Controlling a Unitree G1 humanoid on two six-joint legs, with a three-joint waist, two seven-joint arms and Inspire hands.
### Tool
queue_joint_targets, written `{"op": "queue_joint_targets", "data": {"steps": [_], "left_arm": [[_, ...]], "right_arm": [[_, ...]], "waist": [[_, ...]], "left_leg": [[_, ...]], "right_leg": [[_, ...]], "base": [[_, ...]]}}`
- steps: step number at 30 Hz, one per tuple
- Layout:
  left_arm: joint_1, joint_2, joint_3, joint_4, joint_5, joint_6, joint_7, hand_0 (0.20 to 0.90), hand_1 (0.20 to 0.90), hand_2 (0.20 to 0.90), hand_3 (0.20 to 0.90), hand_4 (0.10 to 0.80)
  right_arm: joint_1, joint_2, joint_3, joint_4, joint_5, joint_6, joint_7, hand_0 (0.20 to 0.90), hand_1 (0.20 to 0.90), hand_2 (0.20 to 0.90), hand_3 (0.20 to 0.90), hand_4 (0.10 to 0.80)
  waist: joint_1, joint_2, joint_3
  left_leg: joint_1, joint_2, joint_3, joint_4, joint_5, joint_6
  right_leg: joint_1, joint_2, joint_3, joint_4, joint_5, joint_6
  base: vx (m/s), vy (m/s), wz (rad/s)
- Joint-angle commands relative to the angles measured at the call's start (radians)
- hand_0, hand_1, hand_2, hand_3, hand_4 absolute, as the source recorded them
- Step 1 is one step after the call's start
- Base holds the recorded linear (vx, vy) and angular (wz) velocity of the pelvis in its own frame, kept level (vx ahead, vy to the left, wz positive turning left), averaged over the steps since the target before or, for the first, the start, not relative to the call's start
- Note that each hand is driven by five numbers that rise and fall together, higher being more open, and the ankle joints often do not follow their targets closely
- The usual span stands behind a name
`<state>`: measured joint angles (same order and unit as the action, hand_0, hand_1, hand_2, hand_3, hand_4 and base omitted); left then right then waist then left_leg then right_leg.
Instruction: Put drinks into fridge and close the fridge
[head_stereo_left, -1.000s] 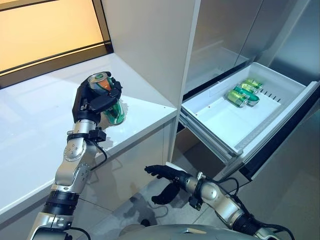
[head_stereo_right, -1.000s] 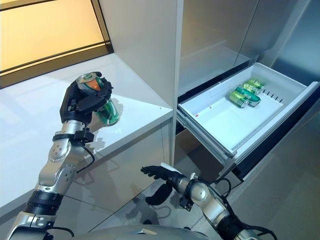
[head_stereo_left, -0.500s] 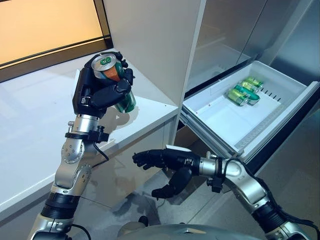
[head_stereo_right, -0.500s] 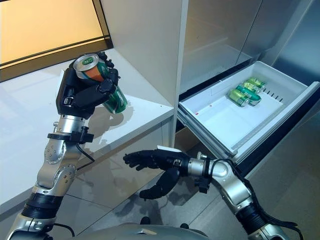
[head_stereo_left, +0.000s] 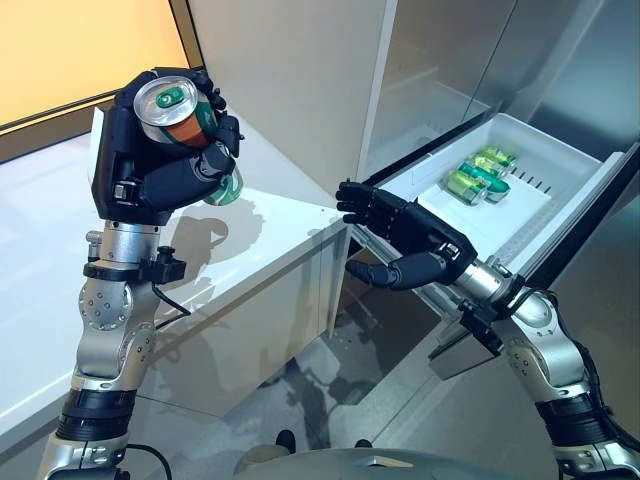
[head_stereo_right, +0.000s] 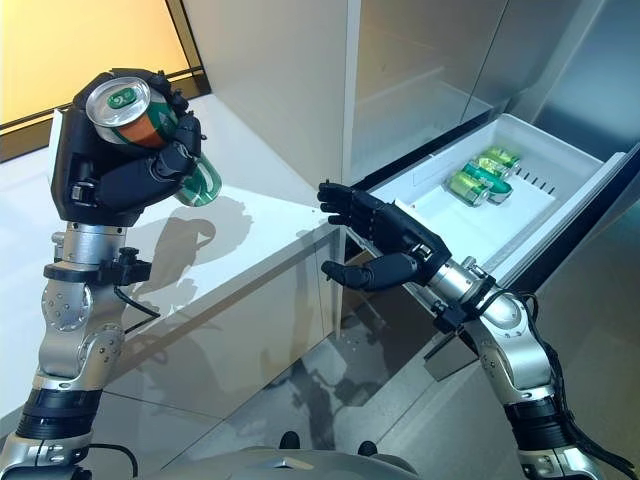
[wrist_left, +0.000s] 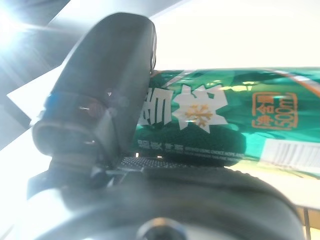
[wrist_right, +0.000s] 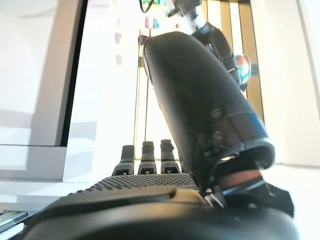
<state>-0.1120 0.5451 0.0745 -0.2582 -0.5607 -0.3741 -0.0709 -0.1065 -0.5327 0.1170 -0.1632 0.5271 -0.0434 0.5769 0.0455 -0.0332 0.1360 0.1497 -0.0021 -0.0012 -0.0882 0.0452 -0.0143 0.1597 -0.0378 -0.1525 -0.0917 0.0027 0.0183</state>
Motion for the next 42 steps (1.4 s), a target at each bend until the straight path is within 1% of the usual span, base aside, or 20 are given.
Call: {"op": "queue_joint_targets", "data": {"steps": [1, 3, 5, 9, 16, 20, 21, 22, 23, 24, 26, 27, 29, 32, 33, 34, 38, 39, 41, 42], "left_arm": [[-0.173, 0.066, -0.027, -0.058, 0.035, -0.113, 0.003, 0.300, 0.300, 0.300, 0.200, 0.100], [-0.198, 0.073, -0.068, -0.056, 0.057, -0.107, -0.002, 0.300, 0.300, 0.300, 0.200, 0.100], [-0.215, 0.078, -0.089, -0.057, 0.064, -0.100, -0.002, 0.300, 0.300, 0.300, 0.200, 0.100], [-0.239, 0.086, -0.121, -0.050, 0.057, -0.093, -0.017, 0.300, 0.300, 0.300, 0.200, 0.100], [-0.281, 0.080, -0.171, -0.051, 0.047, -0.058, -0.035, 0.300, 0.300, 0.300, 0.200, 0.100], [-0.298, 0.076, -0.189, -0.046, 0.036, -0.045, -0.050, 0.300, 0.300, 0.300, 0.200, 0.100], [-0.301, 0.074, -0.197, -0.050, 0.031, -0.040, -0.050, 0.300, 0.300, 0.300, 0.200, 0.100], [-0.304, 0.073, -0.201, -0.052, 0.028, -0.035, -0.051, 0.300, 0.300, 0.300, 0.200, 0.100], [-0.309, 0.071, -0.208, -0.050, 0.025, -0.030, -0.058, 0.300, 0.300, 0.300, 0.200, 0.100], [-0.312, 0.070, -0.210, -0.049, 0.024, -0.030, -0.058, 0.300, 0.300, 0.300, 0.200, 0.100], [-0.319, 0.066, -0.223, -0.051, 0.013, -0.019, -0.062, 0.300, 0.300, 0.300, 0.200, 0.100], [-0.321, 0.064, -0.225, -0.050, 0.010, -0.018, -0.064, 0.300, 0.300, 0.300, 0.200, 0.100], [-0.324, 0.056, -0.234, -0.051, 0.002, -0.008, -0.068, 0.300, 0.300, 0.300, 0.200, 0.100], [-0.328, 0.053, -0.243, -0.053, -0.010, 0.006, -0.074, 0.300, 0.300, 0.300, 0.200, 0.100], [-0.330, 0.052, -0.244, -0.052, -0.010, 0.007, -0.075, 0.300, 0.300, 0.300, 0.200, 0.100], [-0.329, 0.051, -0.246, -0.047, -0.017, 0.007, -0.083, 0.300, 0.300, 0.300, 0.200, 0.100], [-0.332, 0.047, -0.256, -0.047, -0.031, 0.013, -0.089, 0.300, 0.300, 0.300, 0.200, 0.100], [-0.334, 0.044, -0.256, -0.048, -0.031, 0.015, -0.090, 0.300, 0.300, 0.300, 0.200, 0.100], [-0.333, 0.037, -0.261, -0.048, -0.040, 0.018, -0.093, 0.300, 0.300, 0.300, 0.200, 0.100], [-0.335, 0.035, -0.261, -0.048, -0.044, 0.019, -0.093, 0.300, 0.300, 0.300, 0.200, 0.100]], "right_arm": [[-0.165, 0.002, 0.028, -0.053, 0.034, -0.066, -0.033, 0.900, 0.900, 0.900, 0.900, 0.800], [-0.222, -0.011, 0.062, -0.040, 0.032, -0.047, -0.062, 0.900, 0.900, 0.900, 0.900, 0.800], [-0.255, -0.016, 0.084, -0.031, 0.031, -0.035, -0.071, 0.900, 0.900, 0.900, 0.900, 0.800], [-0.309, -0.014, 0.129, -0.009, 0.028, -0.018, -0.100, 0.900, 0.900, 0.900, 0.900, 0.800], [-0.396, 0.003, 0.190, 0.021, 0.036, 0.026, -0.148, 0.900, 0.900, 0.900, 0.900, 0.800], [-0.429, 0.015, 0.217, 0.040, 0.033, 0.031, -0.138, 0.900, 0.900, 0.900, 0.900, 0.800], [-0.435, 0.018, 0.225, 0.040, 0.029, 0.034, -0.138, 0.900, 0.900, 0.900, 0.900, 0.800], [-0.440, 0.019, 0.230, 0.041, 0.022, 0.034, -0.143, 0.900, 0.900, 0.900, 0.900, 0.800], [-0.456, 0.019, 0.241, 0.043, 0.025, 0.040, -0.150, 0.900, 0.900, 0.900, 0.900, 0.800], [-0.461, 0.019, 0.243, 0.043, 0.026, 0.042, -0.151, 0.900, 0.900, 0.900, 0.900, 0.800], [-0.477, 0.027, 0.256, 0.050, 0.012, 0.037, -0.161, 0.900, 0.900, 0.900, 0.900, 0.800], [-0.483, 0.028, 0.259, 0.052, 0.011, 0.036, -0.163, 0.900, 0.900, 0.900, 0.900, 0.800], [-0.499, 0.036, 0.270, 0.059, 0.007, 0.035, -0.173, 0.900, 0.900, 0.900, 0.900, 0.800], [-0.518, 0.038, 0.276, 0.057, 0.006, 0.039, -0.181, 0.900, 0.900, 0.900, 0.900, 0.800], [-0.521, 0.038, 0.276, 0.057, 0.007, 0.039, -0.182, 0.900, 0.900, 0.900, 0.900, 0.800], [-0.526, 0.039, 0.277, 0.057, 0.014, 0.039, -0.184, 0.900, 0.900, 0.900, 0.900, 0.800], [-0.542, 0.047, 0.290, 0.063, 0.018, 0.038, -0.196, 0.900, 0.900, 0.900, 0.900, 0.800], [-0.545, 0.051, 0.291, 0.065, 0.014, 0.037, -0.196, 0.900, 0.900, 0.900, 0.900, 0.800], [-0.552, 0.057, 0.296, 0.068, 0.020, 0.038, -0.199, 0.900, 0.900, 0.900, 0.900, 0.800], [-0.553, 0.059, 0.297, 0.069, 0.018, 0.037, -0.200, 0.900, 0.900, 0.900, 0.900, 0.800]], "waist": [[-0.017, 0.008, -0.103], [-0.013, 0.006, -0.102], [-0.009, 0.006, -0.102], [-0.002, 0.006, -0.104], [0.009, 0.005, -0.106], [0.013, 0.003, -0.108], [0.015, 0.004, -0.109], [0.016, 0.003, -0.107], [0.017, 0.002, -0.109], [0.017, 0.002, -0.108], [0.020, 0.002, -0.109], [0.020, 0.002, -0.108], [0.022, 0.002, -0.110], [0.022, 0.002, -0.110], [0.022, 0.002, -0.109], [0.023, 0.002, -0.111], [0.025, 0.002, -0.110], [0.025, 0.002, -0.109], [0.027, 0.003, -0.110], [0.027, 0.002, -0.109]], "left_leg": [[-0.013, -0.034, -0.048, 0.001, -0.087, 0.002], [-0.013, -0.034, -0.049, 0.001, -0.086, 0.001], [-0.015, -0.035, -0.052, 0.001, -0.085, 0.001], [-0.015, -0.038, -0.058, 0.001, -0.084, 0.002], [-0.017, -0.040, -0.065, 0.001, -0.083, 0.002], [-0.016, -0.040, -0.066, 0.001, -0.084, 0.003], [-0.011, -0.040, -0.068, 0.001, -0.094, 0.003], [-0.017, -0.041, -0.068, 0.001, -0.085, 0.003], [-0.012, -0.040, -0.069, 0.001, -0.094, 0.003], [-0.017, -0.041, -0.068, 0.001, -0.084, 0.004], [-0.011, -0.039, -0.069, 0.001, -0.093, 0.003], [-0.016, -0.040, -0.069, 0.001, -0.084, 0.004], [-0.011, -0.040, -0.071, 0.001, -0.093, 0.003], [-0.012, -0.040, -0.069, 0.001, -0.092, 0.004], [-0.017, -0.041, -0.068, 0.001, -0.082, 0.004], [-0.012, -0.039, -0.068, 0.001, -0.092, 0.004], [-0.011, -0.040, -0.069, 0.001, -0.093, 0.005], [-0.016, -0.041, -0.068, 0.001, -0.083, 0.006], [-0.009, -0.041, -0.070, 0.001, -0.094, 0.007], [-0.014, -0.042, -0.069, 0.001, -0.084, 0.007]], "right_leg": [[-0.006, -0.010, -0.009, 0.011, -0.013, 0.065], [-0.005, -0.010, -0.012, 0.011, -0.014, 0.064], [-0.005, -0.010, -0.015, 0.011, -0.013, 0.064], [-0.005, -0.010, -0.018, 0.012, -0.014, 0.062], [-0.004, -0.010, -0.023, 0.012, -0.014, 0.060], [-0.004, -0.010, -0.026, 0.012, -0.014, 0.058], [0.002, -0.009, -0.025, 0.010, -0.022, 0.059], [-0.003, -0.010, -0.026, 0.011, -0.015, 0.058], [0.002, -0.009, -0.025, 0.010, -0.022, 0.058], [-0.003, -0.010, -0.026, 0.011, -0.014, 0.057], [0.002, -0.009, -0.026, 0.011, -0.022, 0.058], [-0.003, -0.010, -0.027, 0.011, -0.013, 0.057], [0.002, -0.008, -0.026, 0.010, -0.021, 0.058], [0.002, -0.008, -0.026, 0.010, -0.020, 0.058], [-0.004, -0.010, -0.027, 0.011, -0.012, 0.057], [0.002, -0.009, -0.026, 0.010, -0.020, 0.057], [0.002, -0.009, -0.026, 0.011, -0.020, 0.056], [-0.004, -0.010, -0.027, 0.012, -0.013, 0.056], [0.003, -0.009, -0.027, 0.011, -0.021, 0.056], [-0.003, -0.010, -0.028, 0.012, -0.013, 0.056]], "base": [[0.000, 0.000, 0.00], [0.000, 0.000, 0.00], [0.000, 0.000, 0.00], [0.000, 0.000, 0.00], [0.003, -0.001, 0.01], [0.016, -0.004, 0.04], [0.000, 0.000, 0.00], [0.033, -0.007, 0.02], [-0.032, 0.002, 0.02], [0.033, -0.005, 0.03], [0.000, 0.000, 0.00], [0.000, 0.000, 0.00], [0.018, 0.000, 0.00], [0.000, 0.000, 0.00], [0.000, 0.000, 0.00], [0.000, 0.000, 0.00], [0.010, -0.001, 0.00], [0.000, 0.000, 0.00], [0.000, 0.000, 0.00], [0.000, 0.000, 0.00]]}}
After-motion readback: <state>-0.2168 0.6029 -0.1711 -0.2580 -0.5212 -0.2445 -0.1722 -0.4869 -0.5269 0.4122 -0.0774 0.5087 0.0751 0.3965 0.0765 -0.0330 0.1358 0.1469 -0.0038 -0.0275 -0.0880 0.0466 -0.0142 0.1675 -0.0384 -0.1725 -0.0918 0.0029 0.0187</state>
